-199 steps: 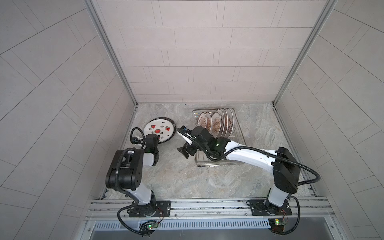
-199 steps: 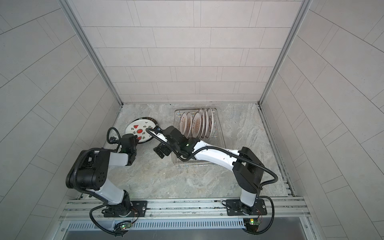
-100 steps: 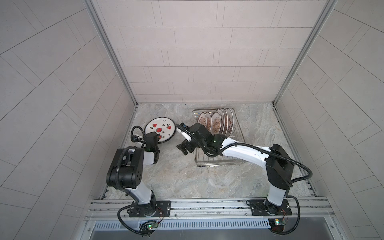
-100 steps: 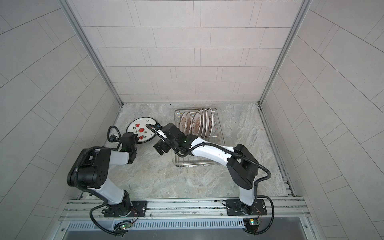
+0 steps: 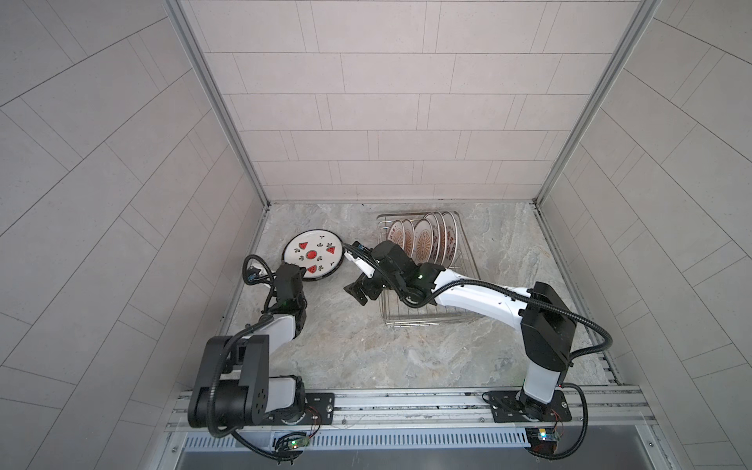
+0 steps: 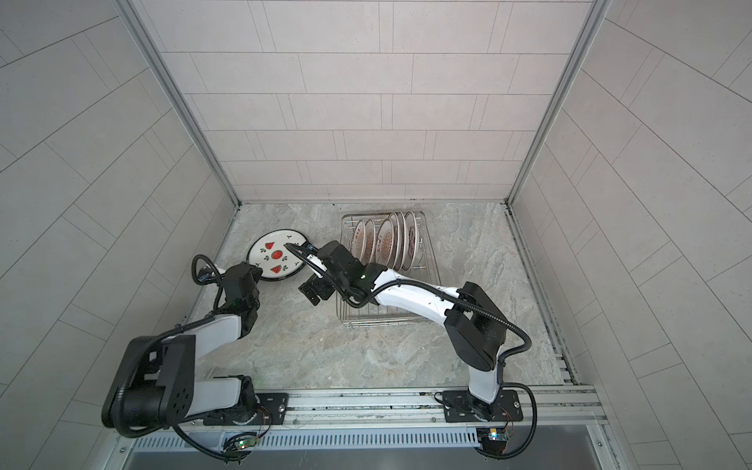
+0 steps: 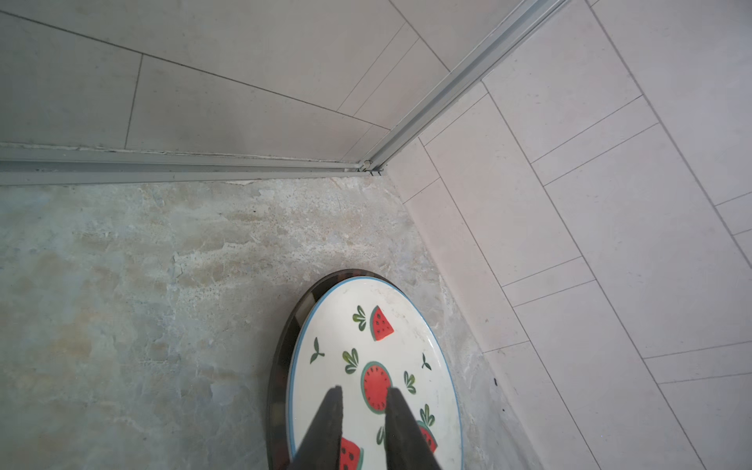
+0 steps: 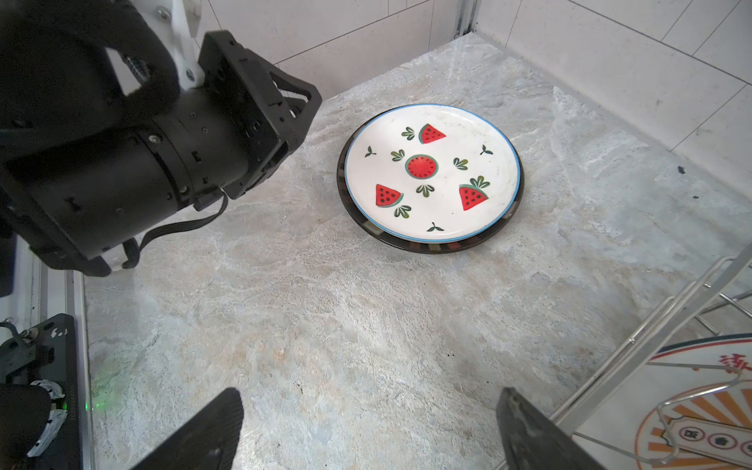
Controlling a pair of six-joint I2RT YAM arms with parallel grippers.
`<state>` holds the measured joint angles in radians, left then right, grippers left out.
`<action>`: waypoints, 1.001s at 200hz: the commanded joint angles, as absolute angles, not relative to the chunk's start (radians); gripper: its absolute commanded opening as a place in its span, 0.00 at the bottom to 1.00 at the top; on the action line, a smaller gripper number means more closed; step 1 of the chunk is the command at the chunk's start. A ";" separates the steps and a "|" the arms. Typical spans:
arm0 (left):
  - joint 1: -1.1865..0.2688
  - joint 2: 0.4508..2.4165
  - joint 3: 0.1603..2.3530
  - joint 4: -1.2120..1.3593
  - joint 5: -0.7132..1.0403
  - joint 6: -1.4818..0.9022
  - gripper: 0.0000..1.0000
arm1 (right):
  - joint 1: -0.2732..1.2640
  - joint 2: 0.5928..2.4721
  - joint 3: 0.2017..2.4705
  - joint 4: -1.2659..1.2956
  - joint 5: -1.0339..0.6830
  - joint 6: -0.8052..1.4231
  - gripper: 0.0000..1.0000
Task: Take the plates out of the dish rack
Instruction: 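Open the left gripper over the stacked plates while the right gripper reaches toward the rack, then withdraw the left gripper toward the rack while the right gripper moves to the farthest plate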
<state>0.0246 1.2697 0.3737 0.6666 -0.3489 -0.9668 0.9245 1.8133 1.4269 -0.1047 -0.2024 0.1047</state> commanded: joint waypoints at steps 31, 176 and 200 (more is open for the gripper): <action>-0.031 1.085 0.321 0.607 -0.260 -0.878 0.25 | 0.937 1.617 1.345 -0.083 -0.144 0.100 1.00; -0.326 0.925 0.218 0.680 0.255 -0.685 1.00 | 0.772 1.103 0.952 -0.090 0.253 0.333 1.00; -0.368 0.940 0.182 0.779 0.342 -0.669 1.00 | 0.729 1.061 0.924 -0.085 0.240 0.349 1.00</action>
<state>-0.3367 0.9405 0.2157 0.6697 0.2512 -0.7231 0.7567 1.1088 0.9421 -0.0788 0.2359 0.3069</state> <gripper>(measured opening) 0.999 0.992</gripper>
